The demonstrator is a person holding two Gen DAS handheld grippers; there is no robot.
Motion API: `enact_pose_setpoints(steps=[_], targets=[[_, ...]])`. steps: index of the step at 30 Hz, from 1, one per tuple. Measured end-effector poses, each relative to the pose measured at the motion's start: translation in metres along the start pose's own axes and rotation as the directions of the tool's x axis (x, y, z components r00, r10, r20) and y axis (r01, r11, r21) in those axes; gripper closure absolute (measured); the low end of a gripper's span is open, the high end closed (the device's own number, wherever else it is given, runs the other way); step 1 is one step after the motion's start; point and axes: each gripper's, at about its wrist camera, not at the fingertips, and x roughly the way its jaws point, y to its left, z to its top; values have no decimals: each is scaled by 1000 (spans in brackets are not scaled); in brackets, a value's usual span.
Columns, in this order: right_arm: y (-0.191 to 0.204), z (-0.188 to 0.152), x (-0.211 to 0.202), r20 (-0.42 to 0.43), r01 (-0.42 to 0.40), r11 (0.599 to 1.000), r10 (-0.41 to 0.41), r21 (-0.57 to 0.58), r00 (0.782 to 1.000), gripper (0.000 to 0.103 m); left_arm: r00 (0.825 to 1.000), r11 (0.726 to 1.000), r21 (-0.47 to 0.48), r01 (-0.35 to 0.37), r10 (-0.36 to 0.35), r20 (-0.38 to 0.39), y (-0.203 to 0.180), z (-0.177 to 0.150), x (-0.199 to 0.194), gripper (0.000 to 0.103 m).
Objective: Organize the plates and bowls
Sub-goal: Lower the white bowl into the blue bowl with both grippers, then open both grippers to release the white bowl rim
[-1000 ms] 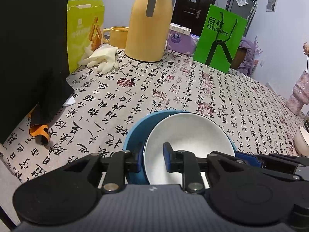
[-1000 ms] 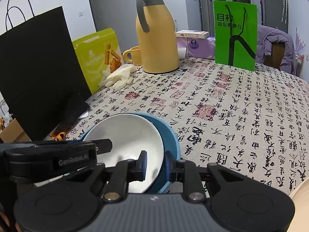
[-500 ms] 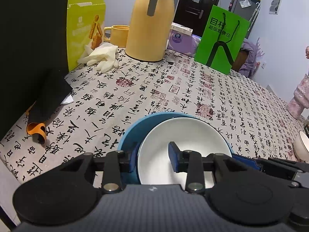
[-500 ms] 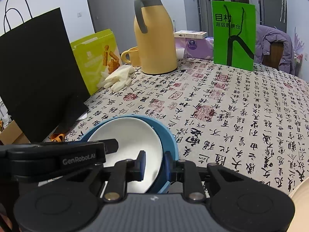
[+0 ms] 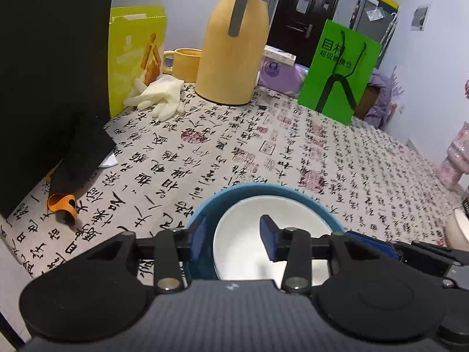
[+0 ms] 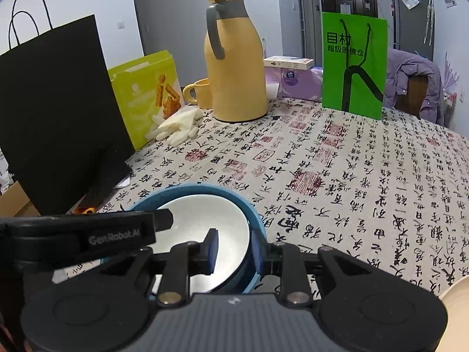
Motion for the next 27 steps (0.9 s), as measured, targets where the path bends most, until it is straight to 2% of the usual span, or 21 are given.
enact_pose_setpoints(steps=[6, 7, 9, 10, 11, 12, 14, 17, 21, 22, 27], targets=[[1, 0, -8, 33, 10, 1000, -10, -2, 999, 74, 1000, 1000, -15, 15, -15, 16, 3, 1, -6, 57], [0, 0, -11, 48, 11, 1000, -11, 2, 999, 70, 1000, 1000, -16, 19, -19, 23, 3, 1, -8, 54], [-4, 1, -16, 72, 4, 1000, -5, 25, 997, 63, 999, 1000, -21, 18, -17, 48, 5, 2, -14, 44], [-6, 3, -18, 77, 4, 999, -7, 33, 997, 58, 998, 1000, -25, -4, 6, 66, 6, 3, -17, 31], [-7, 4, -20, 83, 8, 999, -11, 37, 996, 53, 996, 1000, -25, -10, 12, 89, 8, 4, -21, 24], [-9, 4, -22, 93, 12, 999, -16, 39, 996, 49, 994, 1000, -24, -8, 11, 105, 9, 5, -23, 22], [-12, 4, -24, 105, 13, 999, -18, 47, 994, 29, 992, 1000, -22, -5, 8, 125, 12, 6, -28, 16], [-14, 4, -24, 93, 10, 998, -15, 55, 996, 14, 989, 999, -14, -30, 31, 147, 14, 5, -31, 4], [-15, 3, -22, 87, 14, 998, -20, 65, 996, 5, 985, 999, -16, -47, 49, 164, 20, 3, -31, 0], [-16, 3, -20, 80, 12, 997, -17, 70, 997, 0, 985, 998, -19, -52, 55, 165, 21, 3, -31, 0], [-20, 0, -18, 69, 13, 996, -19, 89, 997, 0, 986, 997, -32, -75, 79, 146, 28, 1, -26, 0]])
